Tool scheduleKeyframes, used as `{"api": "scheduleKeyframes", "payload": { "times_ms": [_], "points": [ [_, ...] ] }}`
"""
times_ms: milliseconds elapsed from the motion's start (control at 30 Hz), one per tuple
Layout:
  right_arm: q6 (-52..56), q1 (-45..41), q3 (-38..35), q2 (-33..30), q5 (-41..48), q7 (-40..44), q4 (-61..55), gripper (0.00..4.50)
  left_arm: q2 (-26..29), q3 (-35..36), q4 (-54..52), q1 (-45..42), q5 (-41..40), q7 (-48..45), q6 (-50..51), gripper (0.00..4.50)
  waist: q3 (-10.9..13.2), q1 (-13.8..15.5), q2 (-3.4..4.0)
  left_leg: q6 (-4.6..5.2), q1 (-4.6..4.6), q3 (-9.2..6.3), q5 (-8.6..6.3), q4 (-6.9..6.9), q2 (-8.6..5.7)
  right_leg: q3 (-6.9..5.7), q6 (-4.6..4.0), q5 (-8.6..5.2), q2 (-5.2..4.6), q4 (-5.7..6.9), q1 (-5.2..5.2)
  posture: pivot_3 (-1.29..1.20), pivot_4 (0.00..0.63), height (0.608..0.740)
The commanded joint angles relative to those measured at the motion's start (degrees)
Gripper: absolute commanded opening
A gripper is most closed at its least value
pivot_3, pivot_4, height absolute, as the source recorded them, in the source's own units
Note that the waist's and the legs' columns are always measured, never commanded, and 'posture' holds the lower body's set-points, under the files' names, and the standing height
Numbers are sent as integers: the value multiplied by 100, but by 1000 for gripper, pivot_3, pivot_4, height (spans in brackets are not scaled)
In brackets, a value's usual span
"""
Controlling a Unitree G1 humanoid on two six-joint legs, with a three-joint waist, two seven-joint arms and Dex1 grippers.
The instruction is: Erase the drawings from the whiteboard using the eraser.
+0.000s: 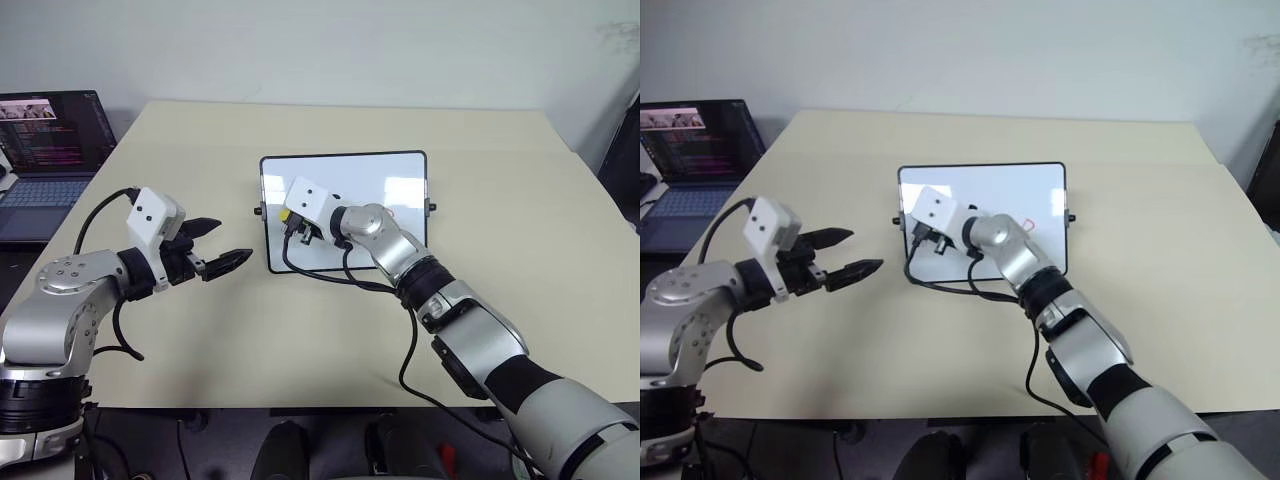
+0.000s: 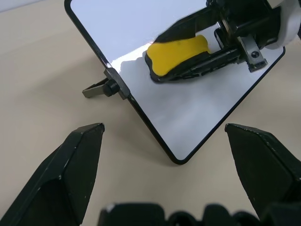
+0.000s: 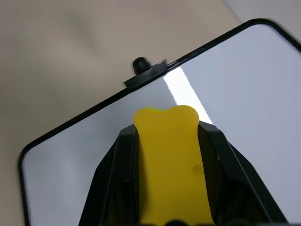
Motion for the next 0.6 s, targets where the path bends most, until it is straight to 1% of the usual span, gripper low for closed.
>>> {"api": "scheduleKeyframes", "payload": {
  "times_ms": [33,167,300,500,600],
  "points": [
    [-21,-289,-324,-46,15,-274,163,1321,29,-21,-153,-22,41,0,-114,4500,0,8,0,0,-1,-1,1,2,0,-1,-1,1,0,0,0,0,150,740],
    [347,-104,-124,-84,-82,438,235,1321,-14,-63,-182,-16,35,24,-109,4500,-1,-4,-1,0,0,2,0,0,-1,2,0,1,0,-4,2,0,150,740],
    [548,122,127,-181,-231,1005,21,1321,-27,-75,-170,-37,46,24,-106,4500,-1,-6,-2,0,3,-2,0,-2,1,-3,0,1,1,-2,3,0,150,740],
    [70,-184,-123,-230,-401,-104,171,1320,-18,-105,-152,-54,45,16,-101,4500,-1,8,-1,2,7,-4,4,7,0,-4,1,2,1,2,8,0,150,740],
    [-49,-279,-161,-311,-422,-237,287,1320,-10,-104,-163,-23,44,7,-98,4500,-1,14,-2,2,6,-4,7,7,-1,-3,0,4,1,1,8,0,150,740]
  ]
}}
